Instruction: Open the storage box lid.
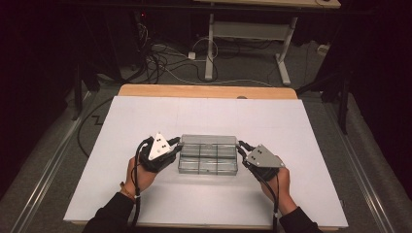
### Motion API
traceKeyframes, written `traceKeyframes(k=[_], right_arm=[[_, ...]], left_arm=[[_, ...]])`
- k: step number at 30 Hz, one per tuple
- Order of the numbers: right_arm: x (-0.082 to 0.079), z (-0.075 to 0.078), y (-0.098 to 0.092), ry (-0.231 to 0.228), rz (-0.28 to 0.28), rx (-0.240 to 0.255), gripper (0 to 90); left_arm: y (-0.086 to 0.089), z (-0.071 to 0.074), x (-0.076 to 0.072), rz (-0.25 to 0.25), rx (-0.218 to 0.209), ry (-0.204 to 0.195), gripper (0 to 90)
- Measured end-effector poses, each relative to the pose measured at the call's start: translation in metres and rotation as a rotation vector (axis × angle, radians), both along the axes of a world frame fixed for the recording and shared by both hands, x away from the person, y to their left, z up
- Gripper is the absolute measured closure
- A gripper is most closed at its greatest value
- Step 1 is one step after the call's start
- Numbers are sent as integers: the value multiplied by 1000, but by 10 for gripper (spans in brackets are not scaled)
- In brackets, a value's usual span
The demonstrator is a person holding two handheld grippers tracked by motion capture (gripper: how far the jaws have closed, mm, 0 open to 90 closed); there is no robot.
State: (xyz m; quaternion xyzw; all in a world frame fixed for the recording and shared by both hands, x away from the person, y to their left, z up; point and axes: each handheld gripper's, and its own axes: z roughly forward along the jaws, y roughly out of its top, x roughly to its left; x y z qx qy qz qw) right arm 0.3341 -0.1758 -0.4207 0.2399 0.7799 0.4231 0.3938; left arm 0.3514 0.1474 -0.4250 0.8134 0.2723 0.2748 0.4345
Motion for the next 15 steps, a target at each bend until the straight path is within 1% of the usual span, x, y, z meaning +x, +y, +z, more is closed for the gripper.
traceKeyframes(k=[2,5,7,15], right_arm=[[1,0,0,-3,0,3,827],[2,0,-1,-2,-1,6,833],[4,1,-1,8,-3,18,841],[11,4,-3,23,-8,41,862]], left_arm=[[0,0,2,1,-8,-2,719],[0,-1,3,3,-7,-4,719],[0,-1,5,2,-12,-5,725],[1,1,13,5,-21,-13,730]])
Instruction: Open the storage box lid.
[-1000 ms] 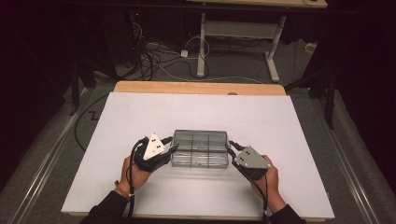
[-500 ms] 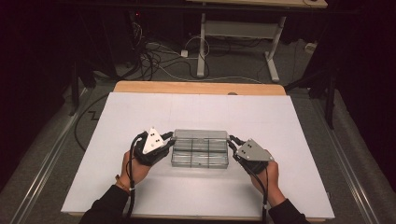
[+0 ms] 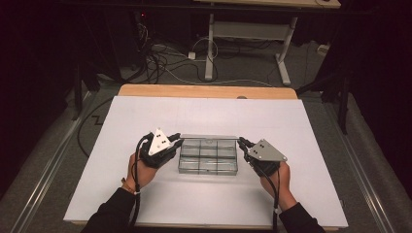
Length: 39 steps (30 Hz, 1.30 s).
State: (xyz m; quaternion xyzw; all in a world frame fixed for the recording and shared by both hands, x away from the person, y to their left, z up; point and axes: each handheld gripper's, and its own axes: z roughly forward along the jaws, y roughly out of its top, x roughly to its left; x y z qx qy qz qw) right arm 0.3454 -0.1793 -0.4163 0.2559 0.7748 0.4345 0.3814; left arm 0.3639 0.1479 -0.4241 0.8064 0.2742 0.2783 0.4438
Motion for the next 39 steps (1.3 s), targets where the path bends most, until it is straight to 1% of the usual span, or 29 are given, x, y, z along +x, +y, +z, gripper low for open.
traceKeyframes(k=[4,7,9,13,16,20,21,22,24,25,28,33,34,39], right_arm=[[4,1,0,5,-6,23,868],[6,3,0,6,-9,31,869],[8,4,0,9,-9,36,870],[12,6,-1,15,-9,47,875],[14,7,-2,20,-10,58,878],[18,8,-2,24,-12,62,878],[19,9,-2,26,-13,66,878],[21,9,-2,32,-12,69,876],[23,9,-2,38,-14,72,876],[26,9,-2,51,-13,80,862],[30,7,0,56,-16,76,846],[36,6,1,65,-23,83,843],[38,6,1,72,-25,80,841],[44,3,3,100,-24,97,818]], left_arm=[[0,-2,5,5,-6,5,729],[0,-3,9,9,-6,11,727],[0,-4,13,11,-17,18,726],[0,-4,17,14,-19,10,725],[-1,-4,20,15,-30,16,725],[-2,-5,25,21,-34,20,723],[-2,-5,25,21,-34,20,723],[-2,-5,26,22,-43,33,722],[-2,-5,28,21,-47,40,723],[-2,-6,29,20,-45,44,723],[-2,-7,34,19,-47,56,722],[-2,-8,37,22,-56,61,722],[-2,-9,38,24,-56,63,722],[-3,-10,41,26,-56,72,721]])
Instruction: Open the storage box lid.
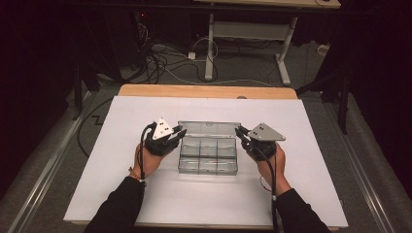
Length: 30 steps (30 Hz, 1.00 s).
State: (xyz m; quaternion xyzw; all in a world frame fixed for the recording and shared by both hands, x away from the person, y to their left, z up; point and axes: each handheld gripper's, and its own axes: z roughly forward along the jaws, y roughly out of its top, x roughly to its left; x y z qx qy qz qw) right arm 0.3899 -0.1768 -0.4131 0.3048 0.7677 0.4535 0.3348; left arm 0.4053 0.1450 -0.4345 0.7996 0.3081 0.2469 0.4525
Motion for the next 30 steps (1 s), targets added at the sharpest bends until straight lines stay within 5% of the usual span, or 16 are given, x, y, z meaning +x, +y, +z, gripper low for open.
traceKeyframes(k=[30], right_arm=[[29,-21,7,55,-69,-25,814]], left_arm=[[-2,-12,21,36,-13,40,720]])
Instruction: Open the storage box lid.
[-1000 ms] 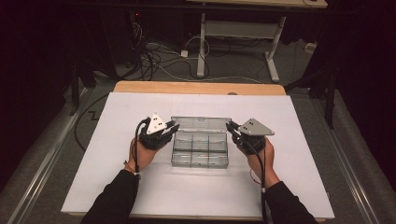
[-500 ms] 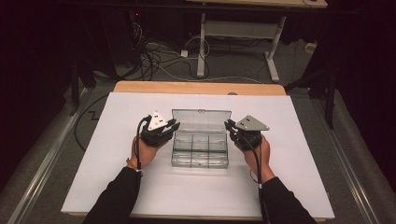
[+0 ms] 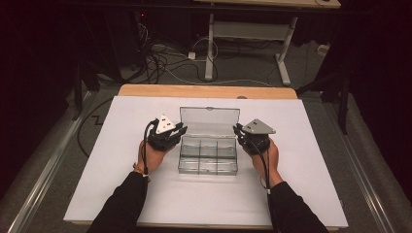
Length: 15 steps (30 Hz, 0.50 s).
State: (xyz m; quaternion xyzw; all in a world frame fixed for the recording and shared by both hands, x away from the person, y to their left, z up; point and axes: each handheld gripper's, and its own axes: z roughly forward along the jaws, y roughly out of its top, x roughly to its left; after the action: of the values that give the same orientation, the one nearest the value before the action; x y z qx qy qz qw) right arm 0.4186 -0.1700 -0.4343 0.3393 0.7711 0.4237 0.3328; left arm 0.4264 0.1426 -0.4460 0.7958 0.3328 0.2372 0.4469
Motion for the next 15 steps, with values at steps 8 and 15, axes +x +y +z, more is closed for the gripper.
traceKeyframes(k=[8,15], right_arm=[[3,-3,1,-3,-9,-7,813],[5,-6,1,6,-20,-6,810]], left_arm=[[-1,-3,3,7,20,7,721],[-2,-5,4,13,28,12,721]])
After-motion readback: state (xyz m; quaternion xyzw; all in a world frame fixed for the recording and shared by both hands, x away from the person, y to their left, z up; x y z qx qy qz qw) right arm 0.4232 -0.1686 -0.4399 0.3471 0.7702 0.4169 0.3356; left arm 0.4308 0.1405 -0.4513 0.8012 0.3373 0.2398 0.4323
